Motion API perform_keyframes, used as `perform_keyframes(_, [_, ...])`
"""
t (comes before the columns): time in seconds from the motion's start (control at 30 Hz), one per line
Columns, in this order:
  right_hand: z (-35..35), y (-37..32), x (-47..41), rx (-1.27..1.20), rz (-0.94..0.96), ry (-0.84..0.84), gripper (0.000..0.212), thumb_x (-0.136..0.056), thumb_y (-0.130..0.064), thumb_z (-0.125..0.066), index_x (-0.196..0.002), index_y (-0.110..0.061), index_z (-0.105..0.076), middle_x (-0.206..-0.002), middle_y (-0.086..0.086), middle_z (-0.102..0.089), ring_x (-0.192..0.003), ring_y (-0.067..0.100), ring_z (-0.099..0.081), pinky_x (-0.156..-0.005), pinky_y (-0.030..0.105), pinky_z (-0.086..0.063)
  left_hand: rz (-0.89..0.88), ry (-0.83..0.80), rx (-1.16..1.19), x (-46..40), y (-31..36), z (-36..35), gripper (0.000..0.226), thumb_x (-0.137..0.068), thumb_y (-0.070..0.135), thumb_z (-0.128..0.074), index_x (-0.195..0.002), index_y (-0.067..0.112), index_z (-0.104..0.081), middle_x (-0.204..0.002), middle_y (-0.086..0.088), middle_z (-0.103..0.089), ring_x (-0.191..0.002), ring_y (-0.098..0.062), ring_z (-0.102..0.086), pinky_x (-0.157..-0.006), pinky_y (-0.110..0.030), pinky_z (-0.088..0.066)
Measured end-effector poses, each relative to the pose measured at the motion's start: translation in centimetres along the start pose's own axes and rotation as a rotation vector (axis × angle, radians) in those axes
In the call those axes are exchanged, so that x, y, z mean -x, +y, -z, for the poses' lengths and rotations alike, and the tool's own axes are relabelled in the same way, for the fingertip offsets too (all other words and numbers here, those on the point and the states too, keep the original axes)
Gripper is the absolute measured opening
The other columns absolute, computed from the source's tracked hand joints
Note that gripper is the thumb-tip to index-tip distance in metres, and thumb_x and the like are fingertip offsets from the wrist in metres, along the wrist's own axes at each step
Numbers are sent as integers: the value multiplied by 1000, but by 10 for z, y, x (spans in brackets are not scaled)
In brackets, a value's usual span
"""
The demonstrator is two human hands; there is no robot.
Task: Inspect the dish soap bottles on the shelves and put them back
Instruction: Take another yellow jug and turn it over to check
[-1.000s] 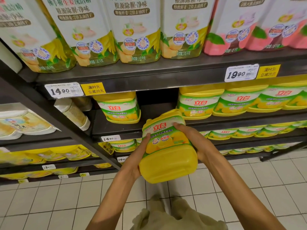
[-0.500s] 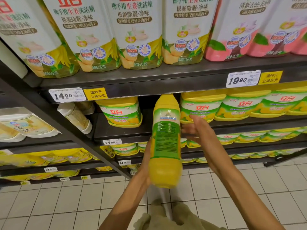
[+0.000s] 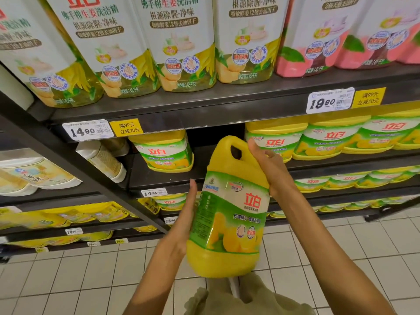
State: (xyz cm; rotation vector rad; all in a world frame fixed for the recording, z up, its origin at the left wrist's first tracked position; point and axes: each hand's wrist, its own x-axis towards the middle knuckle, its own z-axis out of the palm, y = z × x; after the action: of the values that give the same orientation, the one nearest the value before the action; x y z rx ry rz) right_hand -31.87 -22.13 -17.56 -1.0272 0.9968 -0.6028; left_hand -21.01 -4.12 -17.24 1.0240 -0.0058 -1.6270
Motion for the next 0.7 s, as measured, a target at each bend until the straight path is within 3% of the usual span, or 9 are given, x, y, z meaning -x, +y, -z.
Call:
perform_keyframes(0.1, [-5, -4, -3, 129, -22, 22, 60, -67, -61, -75, -99, -12, -62, -89, 8, -74, -78, 22, -73, -66, 34, -60, 0, -139, -65, -3, 7, -4, 73, -60, 57, -80, -119, 16, -69, -125, -17, -64, -114, -34, -62, -93, -49, -52])
perform_keyframes(0.23, [-6, -9, -6, 246, -31, 3, 47, -75, -62, -70, -93, -20, -58, -85, 2, -71, -74, 16, -71, -57, 27, -55, -11, -259, -1, -15, -8, 19, 72, -63, 51, -83, -124, 16, -65, -133, -17, -58, -123, -36, -54, -99, -50, -47])
perform_keyframes(0.3, [2, -10, -4, 152, -47, -69, 55, -76, -63, -67, -106, -17, -63, -97, 6, -73, -86, 21, -71, -60, 28, -57, -37, -263, 37, -14, -7, 18, 72, -63, 52, -82, -123, 16, -65, -133, -17, -58, -122, -36, -55, -97, -51, -49])
perform_keyframes(0.37, [11, -1, 2, 6, -84, -197, 48, -75, -58, -65, -104, -21, -71, -100, 6, -76, -90, 22, -72, -65, 30, -59, -36, -276, 73, -13, -9, 14, 68, -71, 55, -74, -125, 16, -64, -133, -17, -58, -122, -36, -55, -93, -50, -50])
perform_keyframes(0.43, [13, 14, 10, -102, -173, -255, 32, -77, -51, -65, -94, -27, -77, -102, 9, -76, -90, 24, -73, -69, 36, -61, -26, -240, 116, -12, -13, 6, 66, -80, 62, -58, -128, 18, -61, -136, -16, -56, -123, -36, -54, -93, -51, -50])
perform_keyframes(0.53, [12, 26, 15, -169, -275, -213, 28, -86, -46, -63, -100, -24, -73, -95, 13, -76, -80, 27, -74, -65, 39, -61, 6, -149, 149, -15, -14, 4, 68, -84, 67, -42, -127, 19, -62, -134, -17, -57, -120, -37, -56, -90, -52, -52])
perform_keyframes(0.63, [13, 19, 11, -129, -273, -147, 31, -89, -45, -63, -108, -20, -68, -93, 13, -75, -76, 26, -74, -63, 38, -61, -11, -70, -31, -14, -4, 6, 59, -86, 63, -43, -119, 21, -68, -124, -17, -65, -111, -33, -64, -81, -46, -57])
perform_keyframes(0.7, [13, 15, 9, -33, -257, -106, 39, -88, -45, -65, -116, -17, -65, -101, 14, -74, -86, 29, -73, -74, 43, -61, -47, -1, -172, -14, -4, 6, 49, -82, 56, -53, -114, 22, -68, -117, -14, -69, -105, -29, -67, -78, -42, -59])
